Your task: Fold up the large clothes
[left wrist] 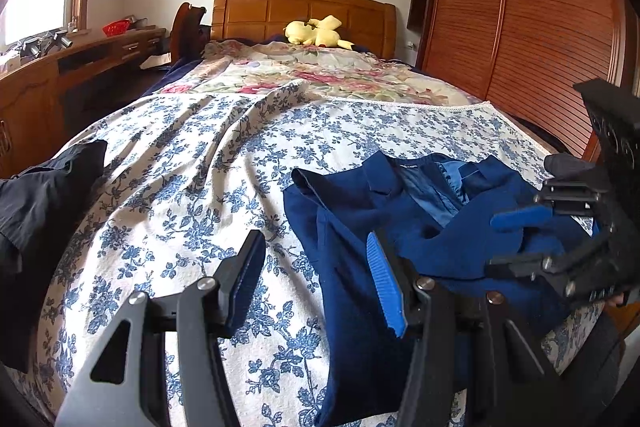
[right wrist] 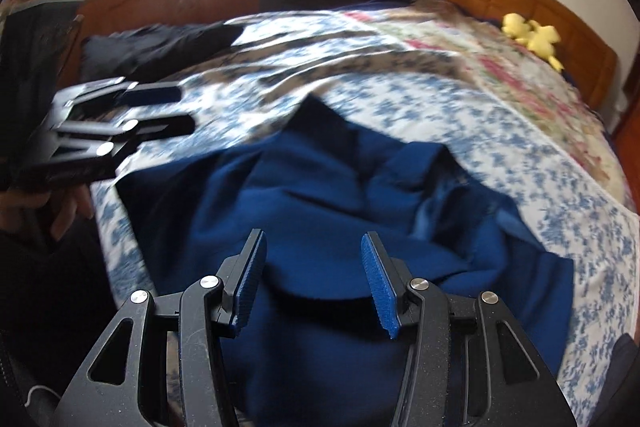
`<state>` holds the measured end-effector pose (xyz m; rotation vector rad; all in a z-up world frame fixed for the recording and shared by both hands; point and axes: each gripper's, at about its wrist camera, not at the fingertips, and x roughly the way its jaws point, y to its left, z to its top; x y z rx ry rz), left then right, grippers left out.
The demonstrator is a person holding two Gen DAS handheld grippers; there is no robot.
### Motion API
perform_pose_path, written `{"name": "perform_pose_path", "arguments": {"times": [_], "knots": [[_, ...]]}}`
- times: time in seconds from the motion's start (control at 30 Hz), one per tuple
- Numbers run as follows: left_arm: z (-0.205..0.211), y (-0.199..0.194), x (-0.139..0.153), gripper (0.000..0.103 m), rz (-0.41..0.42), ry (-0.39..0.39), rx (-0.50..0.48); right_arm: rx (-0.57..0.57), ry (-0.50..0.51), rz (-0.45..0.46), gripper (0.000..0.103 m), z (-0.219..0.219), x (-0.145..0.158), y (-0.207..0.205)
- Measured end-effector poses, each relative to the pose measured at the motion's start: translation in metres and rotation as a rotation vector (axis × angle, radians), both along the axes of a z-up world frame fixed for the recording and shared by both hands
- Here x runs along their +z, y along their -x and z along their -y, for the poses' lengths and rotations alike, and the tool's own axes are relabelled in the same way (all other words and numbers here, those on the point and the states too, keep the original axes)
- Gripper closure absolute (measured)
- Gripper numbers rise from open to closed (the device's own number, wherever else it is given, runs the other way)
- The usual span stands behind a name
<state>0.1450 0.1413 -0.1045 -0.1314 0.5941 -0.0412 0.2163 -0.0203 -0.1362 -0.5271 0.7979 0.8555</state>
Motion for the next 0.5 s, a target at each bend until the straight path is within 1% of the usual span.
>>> {"name": "perform_pose_path", "arguments": {"times": [0.07, 0.23, 0.3, 0.37, 0.43, 0.47, 0.5], "knots": [[0.0, 0.0, -0.001, 0.051, -0.003, -0.002, 0.0, 0.005, 0.024, -0.022, 0.053, -0.004, -0.005, 0.003], [0.0, 0.0, -0.002, 0.051, -0.004, -0.008, 0.0, 0.018, 0.054, -0.029, 0.052, -0.01, -0.01, 0.009], [0.0, -0.001, -0.002, 0.051, -0.005, -0.008, 0.0, 0.018, 0.088, -0.04, 0.051, -0.013, -0.016, 0.008], [-0.001, 0.0, -0.002, 0.051, -0.004, -0.008, 0.001, 0.015, 0.12, -0.006, 0.051, -0.015, -0.019, 0.008], [-0.002, 0.0, -0.003, 0.051, -0.003, -0.007, 0.002, 0.025, 0.13, -0.005, 0.052, -0.016, -0.021, 0.005], [-0.003, 0.0, -0.003, 0.051, -0.004, -0.007, 0.001, 0.024, 0.144, -0.012, 0.071, -0.017, -0.025, 0.0], [-0.003, 0.0, -0.004, 0.051, -0.007, -0.009, 0.0, 0.023, 0.159, -0.023, 0.103, -0.018, -0.028, -0.003]]}}
